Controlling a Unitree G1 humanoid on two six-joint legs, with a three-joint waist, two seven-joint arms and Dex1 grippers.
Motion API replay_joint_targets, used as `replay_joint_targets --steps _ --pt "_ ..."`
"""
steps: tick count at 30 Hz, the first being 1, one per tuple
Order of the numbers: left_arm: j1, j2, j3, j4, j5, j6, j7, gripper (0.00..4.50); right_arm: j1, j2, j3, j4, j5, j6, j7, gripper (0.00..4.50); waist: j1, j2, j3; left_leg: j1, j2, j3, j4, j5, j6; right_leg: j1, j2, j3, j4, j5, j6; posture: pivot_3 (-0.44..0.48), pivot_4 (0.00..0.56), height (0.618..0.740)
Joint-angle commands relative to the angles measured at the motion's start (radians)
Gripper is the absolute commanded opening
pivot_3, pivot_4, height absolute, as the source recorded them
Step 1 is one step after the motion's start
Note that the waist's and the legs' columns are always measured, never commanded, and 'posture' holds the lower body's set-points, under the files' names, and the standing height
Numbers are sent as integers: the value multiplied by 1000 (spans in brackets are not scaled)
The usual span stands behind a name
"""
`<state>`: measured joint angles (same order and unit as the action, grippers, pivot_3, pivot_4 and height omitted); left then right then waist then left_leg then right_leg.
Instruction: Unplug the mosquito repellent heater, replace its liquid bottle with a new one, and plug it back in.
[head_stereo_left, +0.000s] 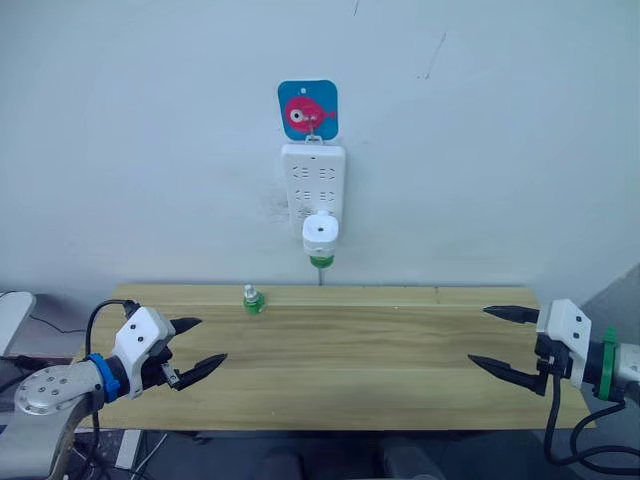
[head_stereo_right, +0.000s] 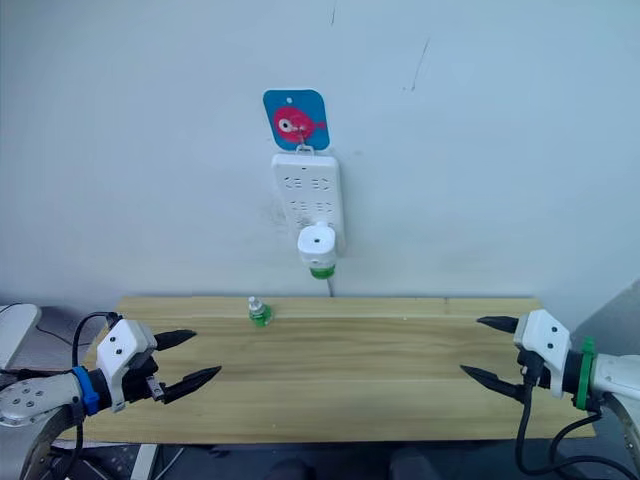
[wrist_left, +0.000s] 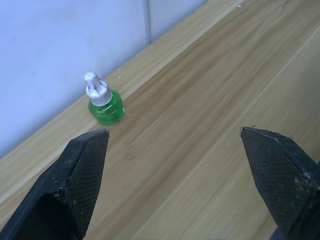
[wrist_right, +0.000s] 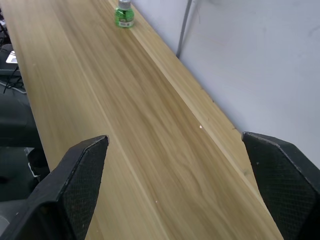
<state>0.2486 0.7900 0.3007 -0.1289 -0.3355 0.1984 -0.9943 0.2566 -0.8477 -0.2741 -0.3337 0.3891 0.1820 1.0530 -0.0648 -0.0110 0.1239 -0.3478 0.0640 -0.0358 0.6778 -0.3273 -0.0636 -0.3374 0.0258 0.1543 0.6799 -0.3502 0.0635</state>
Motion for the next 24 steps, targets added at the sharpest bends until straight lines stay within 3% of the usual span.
replay_joint_targets --steps 1,6,9,24 --pt "-114 12 4 -33 -64 70 8 4461 -28 12 -42 -171 98 103 -75 4477 -8 1 15 -7 0 -1 1 0 0 -5 0 -1 1 0 0 -133 148 740" --pt "-242 -9 -23 -22 -90 125 25 4461 -35 41 -18 -310 143 187 -157 4477 -23 4 23 -16 0 -4 1 0 0 -12 0 -3 1 0 0 -177 165 740" --pt "-316 -26 -38 -22 -109 170 50 3901 -53 58 -20 -369 165 226 -204 4500 -34 3 37 -17 0 -4 1 0 0 -13 0 -3 1 0 0 -196 180 740" --pt "-634 -88 -43 66 -146 304 192 3901 -193 155 70 -591 236 439 -507 4500 -82 1 108 -18 -1 -9 2 1 -1 -14 0 -4 2 1 0 -247 264 740"
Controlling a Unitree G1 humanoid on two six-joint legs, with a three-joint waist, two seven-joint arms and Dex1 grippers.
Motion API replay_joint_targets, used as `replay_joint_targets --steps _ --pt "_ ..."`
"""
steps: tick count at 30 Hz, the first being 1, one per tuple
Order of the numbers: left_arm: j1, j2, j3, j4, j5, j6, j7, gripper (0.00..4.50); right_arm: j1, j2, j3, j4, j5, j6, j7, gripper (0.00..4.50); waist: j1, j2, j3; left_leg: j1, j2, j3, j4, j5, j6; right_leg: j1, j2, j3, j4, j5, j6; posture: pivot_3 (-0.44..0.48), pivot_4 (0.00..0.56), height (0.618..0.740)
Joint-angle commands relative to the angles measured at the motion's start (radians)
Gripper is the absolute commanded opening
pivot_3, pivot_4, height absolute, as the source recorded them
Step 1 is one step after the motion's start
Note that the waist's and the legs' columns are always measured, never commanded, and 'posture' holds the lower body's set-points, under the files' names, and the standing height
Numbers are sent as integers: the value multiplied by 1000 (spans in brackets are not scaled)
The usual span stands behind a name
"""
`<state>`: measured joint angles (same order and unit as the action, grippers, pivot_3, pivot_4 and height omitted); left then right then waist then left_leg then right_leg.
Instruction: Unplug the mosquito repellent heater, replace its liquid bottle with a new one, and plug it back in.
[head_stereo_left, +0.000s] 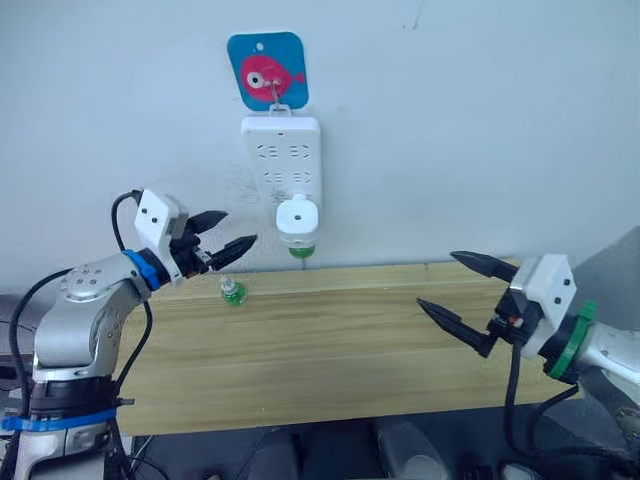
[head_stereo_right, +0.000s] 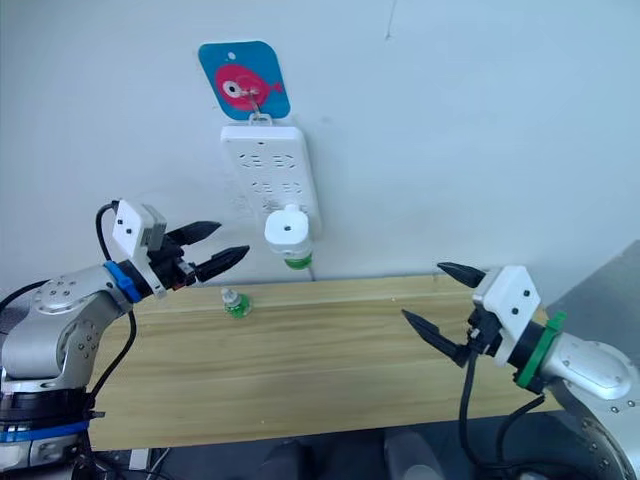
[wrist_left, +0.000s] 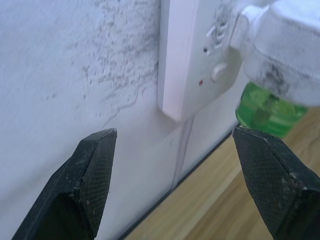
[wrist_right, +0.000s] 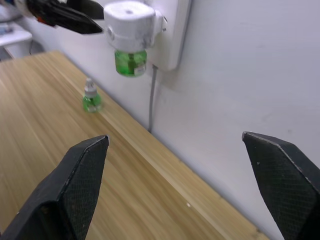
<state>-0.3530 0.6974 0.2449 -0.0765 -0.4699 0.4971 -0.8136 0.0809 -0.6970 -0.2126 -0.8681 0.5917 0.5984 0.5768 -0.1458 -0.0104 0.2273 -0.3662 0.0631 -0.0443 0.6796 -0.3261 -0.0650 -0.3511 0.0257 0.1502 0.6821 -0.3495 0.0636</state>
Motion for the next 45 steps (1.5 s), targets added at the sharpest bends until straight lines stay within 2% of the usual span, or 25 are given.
replay_joint_targets --steps 1,6,11,22,29,40,45 --pt "-45 4 8 26 -9 5 8 3901 -23 6 15 -62 41 32 -39 4500 -2 0 11 0 0 0 0 0 0 0 0 0 0 0 0 -248 267 740" --pt "-119 -12 -17 77 -17 11 -7 3901 -46 11 43 -84 66 61 -69 4500 -3 -1 23 -2 0 -4 0 0 -1 -2 0 -1 0 0 0 -246 280 740" --pt "-181 -22 -41 94 -40 47 -53 3901 -54 9 53 -99 84 76 -88 4500 9 -2 35 -5 -2 -6 0 5 -9 -2 -3 -7 1 0 0 -259 284 740" --pt "-214 -7 -70 91 -30 24 -110 3901 -59 6 65 -109 91 78 -89 4500 -4 -2 38 -15 -2 -13 1 8 -15 -8 -5 -17 0 1 1 -263 280 740" --pt "-254 -14 -110 94 -46 14 -176 3901 -66 -1 74 -103 92 78 -86 4500 -1 -3 38 -16 -3 -15 1 9 -15 -7 -6 -19 0 1 1 -262 277 740" --pt "-286 22 -129 102 -48 23 -264 3901 -77 -4 82 -101 104 82 -90 4500 -1 -3 39 -17 -3 -17 1 9 -16 -7 -6 -21 0 1 1 -258 275 740" --pt "-283 35 -132 105 -43 26 -273 2522 -107 33 108 -122 116 100 -155 4500 -1 -2 39 -17 -3 -18 1 9 -16 -7 -6 -22 0 1 1 -256 276 740"
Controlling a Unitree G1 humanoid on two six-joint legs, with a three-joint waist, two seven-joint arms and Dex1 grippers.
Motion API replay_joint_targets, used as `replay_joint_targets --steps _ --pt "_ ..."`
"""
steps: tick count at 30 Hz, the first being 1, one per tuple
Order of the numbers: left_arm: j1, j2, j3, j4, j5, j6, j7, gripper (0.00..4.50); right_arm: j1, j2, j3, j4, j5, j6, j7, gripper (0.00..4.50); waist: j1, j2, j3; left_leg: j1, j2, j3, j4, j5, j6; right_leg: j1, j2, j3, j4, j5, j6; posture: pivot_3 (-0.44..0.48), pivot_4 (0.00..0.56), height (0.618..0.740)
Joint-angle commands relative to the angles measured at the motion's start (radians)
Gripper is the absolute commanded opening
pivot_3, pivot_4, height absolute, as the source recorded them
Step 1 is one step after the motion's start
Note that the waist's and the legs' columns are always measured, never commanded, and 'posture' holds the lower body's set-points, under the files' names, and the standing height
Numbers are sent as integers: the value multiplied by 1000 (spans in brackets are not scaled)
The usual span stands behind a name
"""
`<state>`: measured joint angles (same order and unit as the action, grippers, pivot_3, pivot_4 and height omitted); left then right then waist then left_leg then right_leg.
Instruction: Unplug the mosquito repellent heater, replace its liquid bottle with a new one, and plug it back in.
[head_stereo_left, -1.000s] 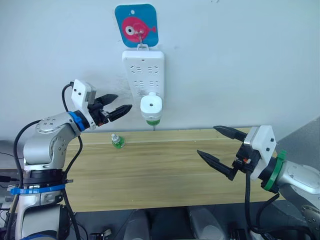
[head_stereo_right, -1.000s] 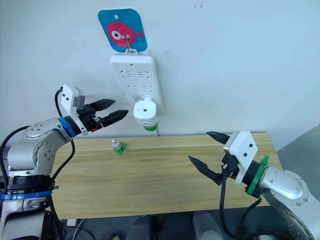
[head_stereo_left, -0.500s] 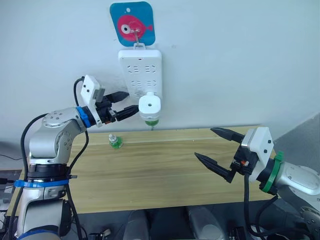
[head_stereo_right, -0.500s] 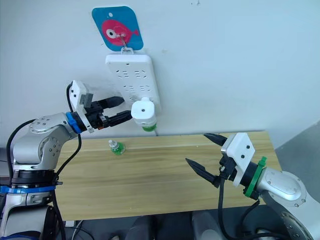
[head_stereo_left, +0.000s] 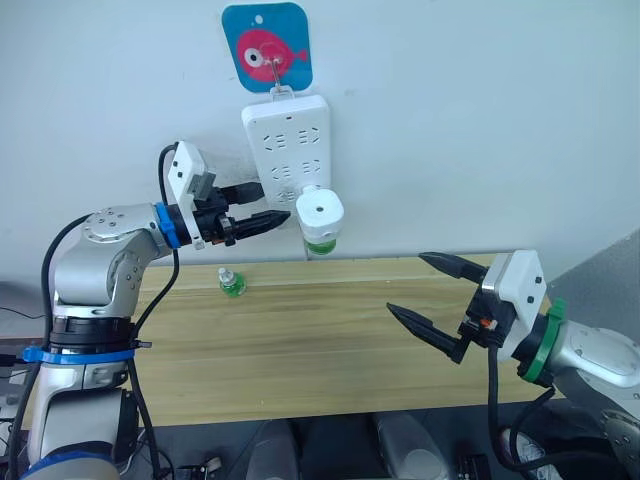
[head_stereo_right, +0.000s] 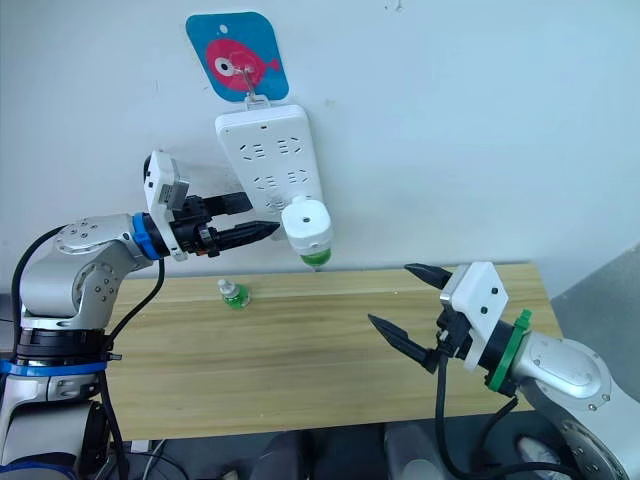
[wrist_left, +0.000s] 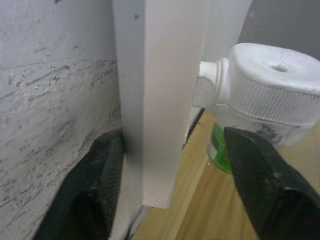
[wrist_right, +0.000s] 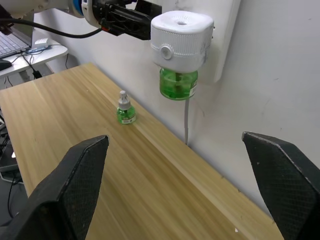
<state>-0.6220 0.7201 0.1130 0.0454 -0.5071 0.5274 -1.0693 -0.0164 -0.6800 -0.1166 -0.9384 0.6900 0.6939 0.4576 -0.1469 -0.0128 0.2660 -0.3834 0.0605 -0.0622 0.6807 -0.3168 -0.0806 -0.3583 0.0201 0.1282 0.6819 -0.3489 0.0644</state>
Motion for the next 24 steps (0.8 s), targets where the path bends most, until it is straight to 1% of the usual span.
replay_joint_targets --steps 1,4,5,7,9,12,15,17,20,24 --pt "-16 9 -1 -14 -4 -7 -15 2278 -14 23 20 -58 20 10 -49 4500 1 0 0 0 0 0 0 0 0 0 0 0 0 0 0 -257 276 740" --pt "-19 -5 -3 -17 -1 -14 -4 1409 -33 46 50 -73 9 25 -94 4500 1 0 0 -1 0 -2 0 0 0 0 0 -1 0 0 0 -259 275 740" --pt "-17 -11 -4 -23 -3 -12 1 1293 -45 59 64 -80 4 35 -121 4500 1 0 0 -1 0 -1 0 0 0 0 0 -1 0 0 0 -259 274 740" --pt "-13 -17 -3 -34 -8 -8 7 1292 -70 79 96 -91 -8 63 -169 4500 1 0 0 -1 0 -2 0 1 -2 0 -1 -2 0 0 0 -263 275 740" --pt "-9 -21 -2 -42 -9 -7 13 1292 -121 112 155 -98 -42 100 -237 4500 1 1 1 -1 0 -3 0 1 -2 0 -1 -2 0 0 0 -264 276 740" --pt "1 -23 -2 -54 -10 -5 19 1292 -198 184 243 -95 -82 165 -339 4500 1 1 1 -1 -1 -5 0 3 -5 0 -1 -3 1 0 0 -265 276 740" --pt "5 -24 -2 -61 -11 -1 22 1292 -236 250 288 -84 -120 206 -416 4500 1 1 1 -3 -1 -9 0 3 -5 -1 -1 -5 1 0 0 -264 277 740" --pt "6 -24 -2 -63 -11 2 25 1292 -258 277 308 -64 -148 222 -441 4500 1 1 1 -6 -2 -11 0 4 -6 -3 -2 -6 1 0 0 -264 279 740" --pt "8 -25 -3 -68 -11 5 29 1292 -297 306 329 -23 -182 228 -450 4500 1 1 1 -15 -3 -12 1 5 -6 -14 -5 -7 7 0 0 -262 281 740" --pt "10 -24 -3 -72 -11 10 34 1292 -339 345 356 20 -219 230 -454 4500 0 1 1 -15 -6 -13 1 7 -5 -17 -5 -7 10 0 0 -259 281 740"
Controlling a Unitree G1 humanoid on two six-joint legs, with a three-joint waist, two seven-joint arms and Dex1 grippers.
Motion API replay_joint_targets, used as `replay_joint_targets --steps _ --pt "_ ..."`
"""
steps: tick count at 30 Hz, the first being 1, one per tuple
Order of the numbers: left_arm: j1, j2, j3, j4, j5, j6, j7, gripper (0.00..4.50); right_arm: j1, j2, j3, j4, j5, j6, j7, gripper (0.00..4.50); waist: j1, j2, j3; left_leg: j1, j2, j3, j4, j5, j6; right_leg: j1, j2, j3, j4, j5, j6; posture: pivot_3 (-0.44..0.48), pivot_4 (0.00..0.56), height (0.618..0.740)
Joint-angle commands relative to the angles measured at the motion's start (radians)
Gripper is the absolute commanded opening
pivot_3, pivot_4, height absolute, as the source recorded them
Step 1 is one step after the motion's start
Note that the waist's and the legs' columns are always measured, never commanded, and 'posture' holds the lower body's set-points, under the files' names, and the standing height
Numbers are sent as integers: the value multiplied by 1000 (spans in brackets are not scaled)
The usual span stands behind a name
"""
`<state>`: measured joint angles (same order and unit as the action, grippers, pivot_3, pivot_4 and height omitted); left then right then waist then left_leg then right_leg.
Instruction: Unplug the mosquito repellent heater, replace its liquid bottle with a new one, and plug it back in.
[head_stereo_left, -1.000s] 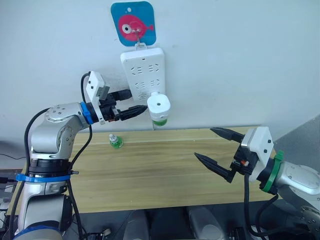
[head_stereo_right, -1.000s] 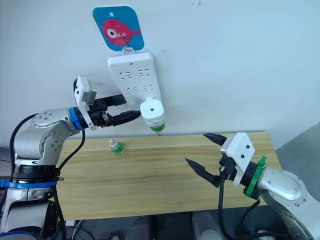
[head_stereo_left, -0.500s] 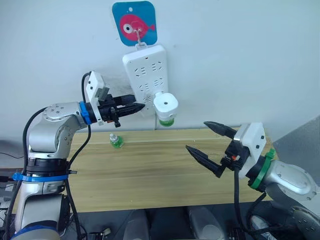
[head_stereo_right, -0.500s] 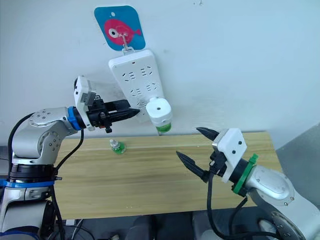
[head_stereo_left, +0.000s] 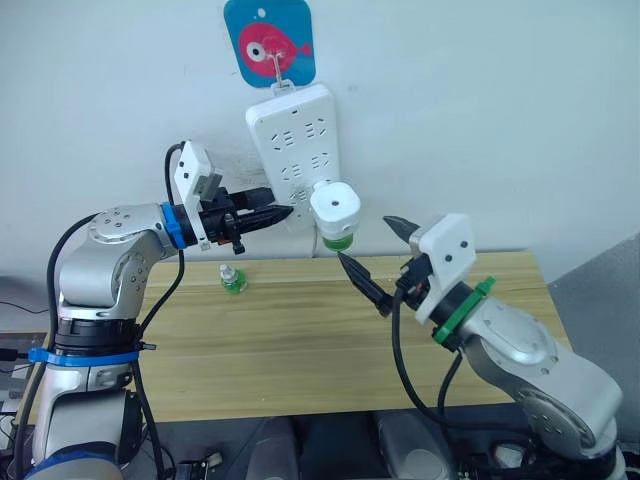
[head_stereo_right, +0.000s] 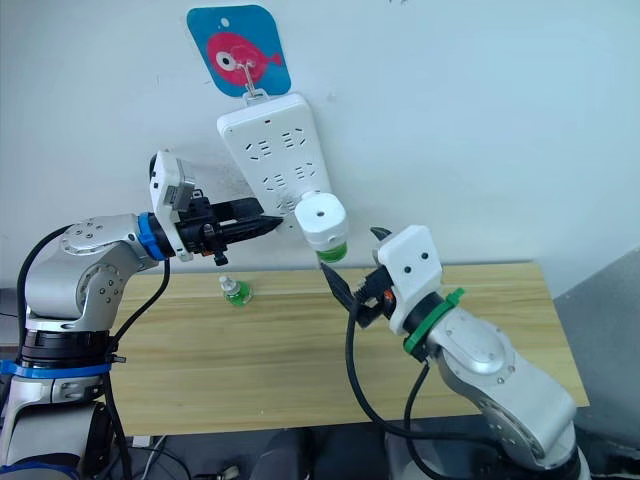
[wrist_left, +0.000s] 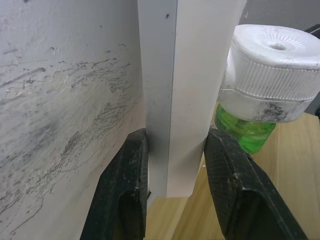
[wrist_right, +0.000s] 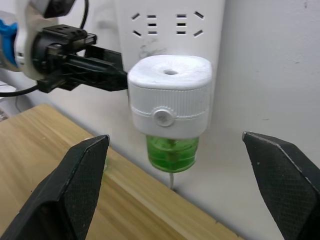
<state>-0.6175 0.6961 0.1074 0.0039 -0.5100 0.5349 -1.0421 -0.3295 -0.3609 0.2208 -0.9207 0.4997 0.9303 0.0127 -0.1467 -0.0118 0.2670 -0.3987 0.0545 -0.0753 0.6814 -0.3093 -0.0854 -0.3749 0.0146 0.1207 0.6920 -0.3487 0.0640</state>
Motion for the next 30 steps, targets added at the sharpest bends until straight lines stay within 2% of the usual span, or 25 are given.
replay_joint_targets --steps 1,14,29,30 --pt "6 0 3 -33 -8 5 9 1292 -42 43 29 17 -39 -7 -12 4500 -1 0 0 0 0 0 0 1 0 0 0 0 1 0 0 -259 282 740" --pt "5 0 -6 -43 -6 10 12 1292 -146 179 123 162 -156 -62 3 4500 -9 0 0 -1 -7 -5 0 4 0 -1 -4 -2 5 0 0 -258 279 740" --pt "10 3 -2 -48 -3 9 19 1292 -203 281 137 261 -283 -95 4 4500 -17 0 0 -1 -8 -6 -1 5 0 -1 -5 -3 5 0 0 -253 279 740" --pt "10 3 -2 -49 -3 9 20 1292 -203 285 137 262 -287 -89 3 4316 -17 0 0 -1 -8 -6 -1 5 0 -1 -6 -3 5 0 0 -253 279 740"
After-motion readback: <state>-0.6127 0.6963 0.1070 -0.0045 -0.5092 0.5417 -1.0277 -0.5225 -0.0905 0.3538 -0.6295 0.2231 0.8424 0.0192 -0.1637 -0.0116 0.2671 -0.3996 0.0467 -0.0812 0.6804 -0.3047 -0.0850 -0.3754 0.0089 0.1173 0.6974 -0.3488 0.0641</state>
